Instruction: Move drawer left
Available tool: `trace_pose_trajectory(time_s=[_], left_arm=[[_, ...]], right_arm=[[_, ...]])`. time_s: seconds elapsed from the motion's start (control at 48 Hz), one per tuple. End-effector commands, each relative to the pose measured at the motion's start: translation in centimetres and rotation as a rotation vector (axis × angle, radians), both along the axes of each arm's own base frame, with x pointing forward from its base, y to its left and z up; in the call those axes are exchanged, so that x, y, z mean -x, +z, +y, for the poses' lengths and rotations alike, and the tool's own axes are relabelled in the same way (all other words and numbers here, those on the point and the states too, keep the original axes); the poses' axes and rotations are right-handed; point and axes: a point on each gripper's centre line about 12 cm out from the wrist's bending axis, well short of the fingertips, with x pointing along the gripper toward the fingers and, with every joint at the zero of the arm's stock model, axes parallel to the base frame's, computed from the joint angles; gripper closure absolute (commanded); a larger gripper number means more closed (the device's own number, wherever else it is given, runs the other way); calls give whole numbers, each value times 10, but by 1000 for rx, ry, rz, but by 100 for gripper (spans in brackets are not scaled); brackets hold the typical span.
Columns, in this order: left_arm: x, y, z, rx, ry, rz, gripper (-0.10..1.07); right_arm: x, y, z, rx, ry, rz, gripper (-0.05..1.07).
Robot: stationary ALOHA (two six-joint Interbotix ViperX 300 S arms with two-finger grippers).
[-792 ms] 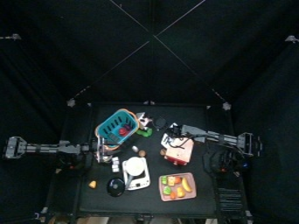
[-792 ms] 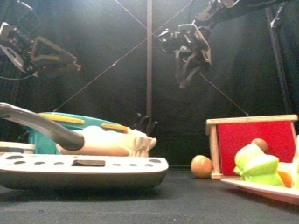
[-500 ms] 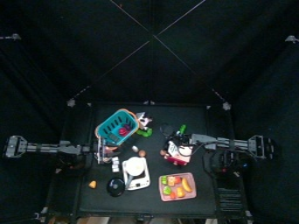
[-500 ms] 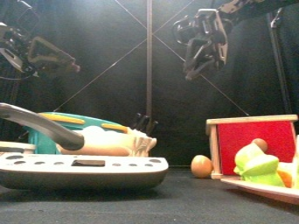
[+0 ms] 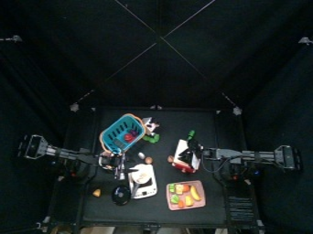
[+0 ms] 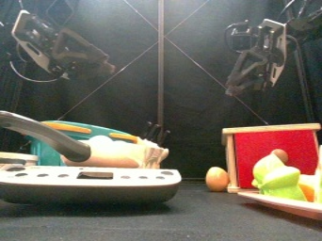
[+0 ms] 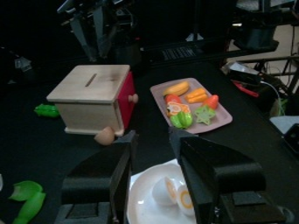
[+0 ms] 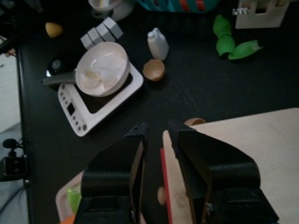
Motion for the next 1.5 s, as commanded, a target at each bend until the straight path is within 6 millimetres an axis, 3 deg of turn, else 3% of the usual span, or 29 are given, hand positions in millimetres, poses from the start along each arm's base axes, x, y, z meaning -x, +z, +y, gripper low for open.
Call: trace_pose_trajectory(time_s=[0.0,0.479,0.771,1.0,1.354,1.479], left_arm=[[-20,11,-3,26,6,-43,21],[-107,-8,-6,333,209,38,21],[-146,-15,-5,545,321,121,21],[-165,-20,-5,545,317,149,21],[-165,-28,6,532,342,159,21],[-164,-30,9,527,348,160,21]], right_arm=[[3,-2,0,6,1,-8,36],[18,-25,-6,40,-13,59,37],[28,-38,-2,-6,-20,133,37],[41,-38,10,-102,-14,253,37],[63,-13,25,-259,-7,299,37],[73,-22,24,-336,-43,374,37]])
